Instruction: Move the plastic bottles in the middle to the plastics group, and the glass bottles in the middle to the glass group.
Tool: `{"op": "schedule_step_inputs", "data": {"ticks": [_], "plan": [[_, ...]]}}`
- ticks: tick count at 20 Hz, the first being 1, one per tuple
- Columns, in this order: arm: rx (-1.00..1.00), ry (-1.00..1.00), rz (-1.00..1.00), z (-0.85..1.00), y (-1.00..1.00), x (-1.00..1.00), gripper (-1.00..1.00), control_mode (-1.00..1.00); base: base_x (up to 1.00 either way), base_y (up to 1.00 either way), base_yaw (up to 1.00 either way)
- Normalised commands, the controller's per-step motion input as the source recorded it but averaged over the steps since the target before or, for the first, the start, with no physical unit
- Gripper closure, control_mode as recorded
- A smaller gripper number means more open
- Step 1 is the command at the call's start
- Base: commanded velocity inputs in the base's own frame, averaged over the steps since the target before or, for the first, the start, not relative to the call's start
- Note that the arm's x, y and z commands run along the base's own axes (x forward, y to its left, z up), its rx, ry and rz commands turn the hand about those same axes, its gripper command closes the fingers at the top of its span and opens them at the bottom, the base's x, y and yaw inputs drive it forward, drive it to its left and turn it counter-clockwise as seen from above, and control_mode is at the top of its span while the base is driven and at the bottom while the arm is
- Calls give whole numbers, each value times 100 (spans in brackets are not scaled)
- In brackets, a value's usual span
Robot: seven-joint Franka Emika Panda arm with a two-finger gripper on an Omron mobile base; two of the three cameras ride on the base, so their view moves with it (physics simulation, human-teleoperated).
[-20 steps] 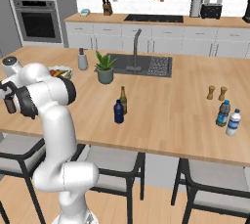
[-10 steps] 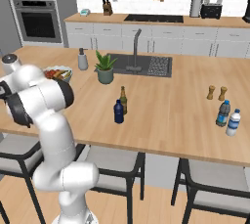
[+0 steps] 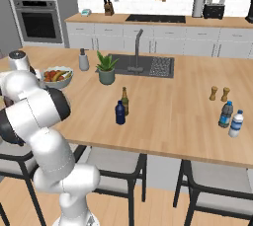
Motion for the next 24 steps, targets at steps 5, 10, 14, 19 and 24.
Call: {"op": "schedule_step_inputs", "data": {"ticks": [5, 10, 14, 19, 24], "plan": [[0, 11, 0, 20, -66, -22, -100, -100, 0, 0, 0], [-1, 10, -8, 2, -76, -7, -100, -100, 0, 0, 0], [-4, 8, -13, 0, -69, -5, -100, -100, 0, 0, 0], [-9, 8, -16, 0, -62, -2, -100, -100, 0, 0, 0], [-15, 17, -25, 0, -72, 0, -100, -100, 0, 0, 0]]}}
